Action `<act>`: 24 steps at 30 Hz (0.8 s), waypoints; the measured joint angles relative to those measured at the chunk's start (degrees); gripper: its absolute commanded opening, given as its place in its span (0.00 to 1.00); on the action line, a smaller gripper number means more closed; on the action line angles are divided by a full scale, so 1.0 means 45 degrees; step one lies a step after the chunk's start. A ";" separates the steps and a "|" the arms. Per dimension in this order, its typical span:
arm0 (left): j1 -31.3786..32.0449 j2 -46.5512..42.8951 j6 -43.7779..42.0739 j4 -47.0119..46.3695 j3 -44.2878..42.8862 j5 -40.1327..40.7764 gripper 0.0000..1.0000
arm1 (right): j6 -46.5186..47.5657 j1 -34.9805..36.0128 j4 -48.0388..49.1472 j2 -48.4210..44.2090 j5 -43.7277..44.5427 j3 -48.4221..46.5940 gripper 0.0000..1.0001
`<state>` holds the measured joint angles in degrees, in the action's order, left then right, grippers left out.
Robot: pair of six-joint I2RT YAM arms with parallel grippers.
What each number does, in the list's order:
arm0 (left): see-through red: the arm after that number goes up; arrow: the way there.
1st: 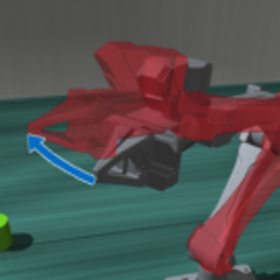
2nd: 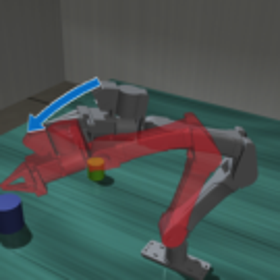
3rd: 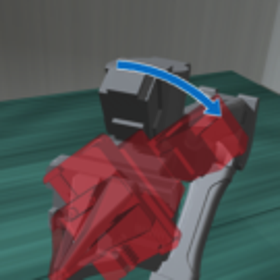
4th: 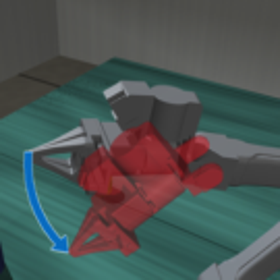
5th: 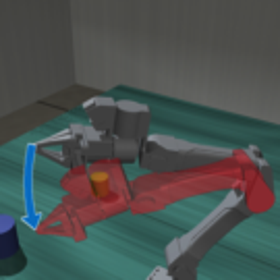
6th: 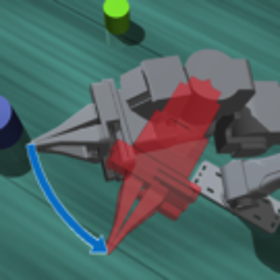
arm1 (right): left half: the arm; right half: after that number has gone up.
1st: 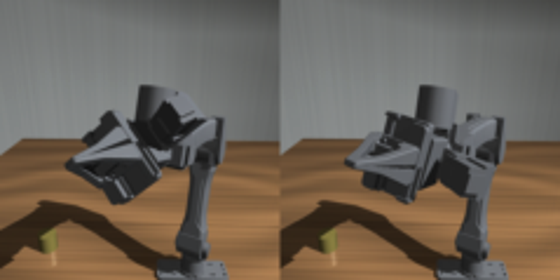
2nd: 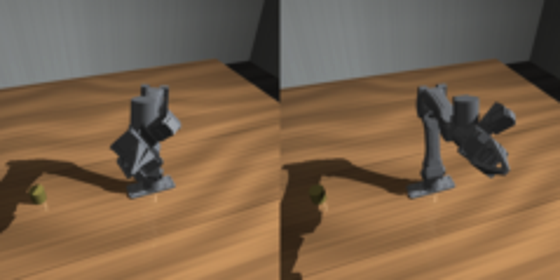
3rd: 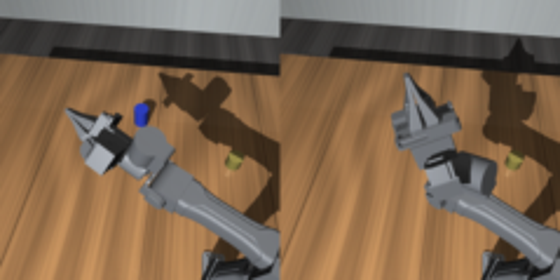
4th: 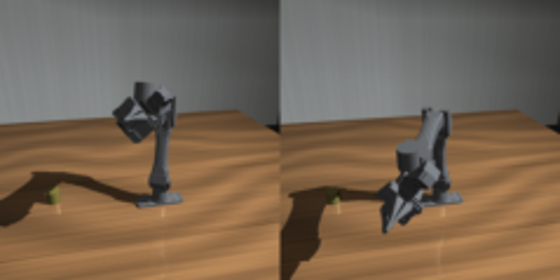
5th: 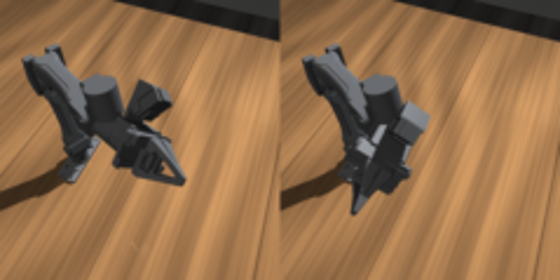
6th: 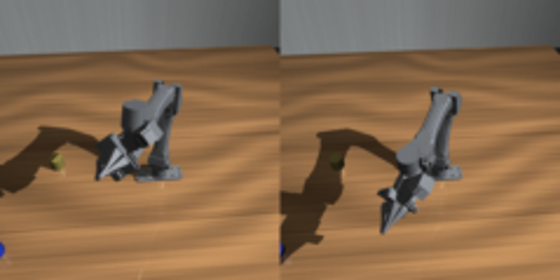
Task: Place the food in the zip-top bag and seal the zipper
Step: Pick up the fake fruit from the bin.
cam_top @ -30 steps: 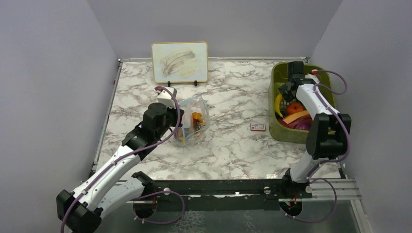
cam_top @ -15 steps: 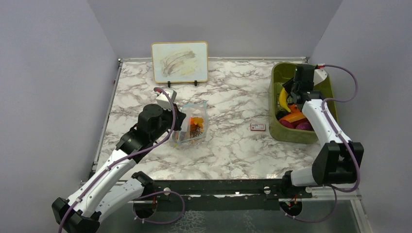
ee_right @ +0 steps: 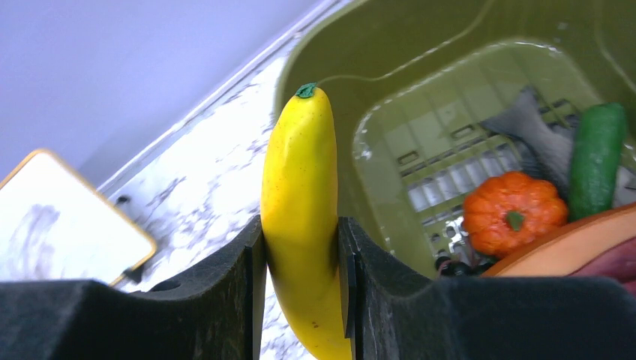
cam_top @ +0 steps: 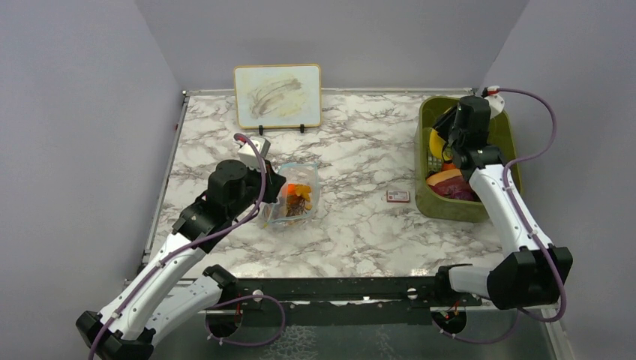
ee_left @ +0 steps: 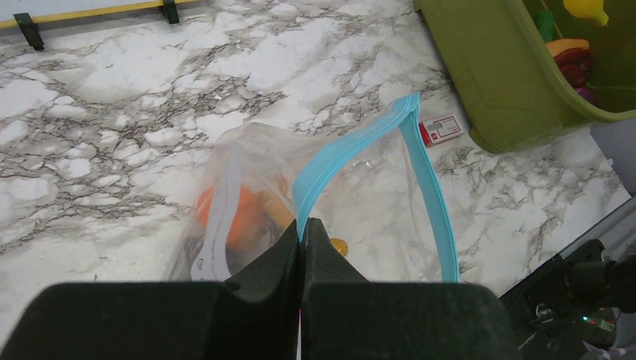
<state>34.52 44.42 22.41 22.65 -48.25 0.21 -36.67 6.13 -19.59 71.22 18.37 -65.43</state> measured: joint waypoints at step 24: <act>0.0000 0.1326 0.1321 0.0325 -0.1690 -0.1734 0.00 | -0.0534 0.4813 0.5110 -0.2453 -1.0593 0.1574 0.14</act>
<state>34.52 50.39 28.36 24.12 -55.86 -7.60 -39.07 27.79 3.40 60.18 -29.30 -58.35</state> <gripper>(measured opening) 0.012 0.345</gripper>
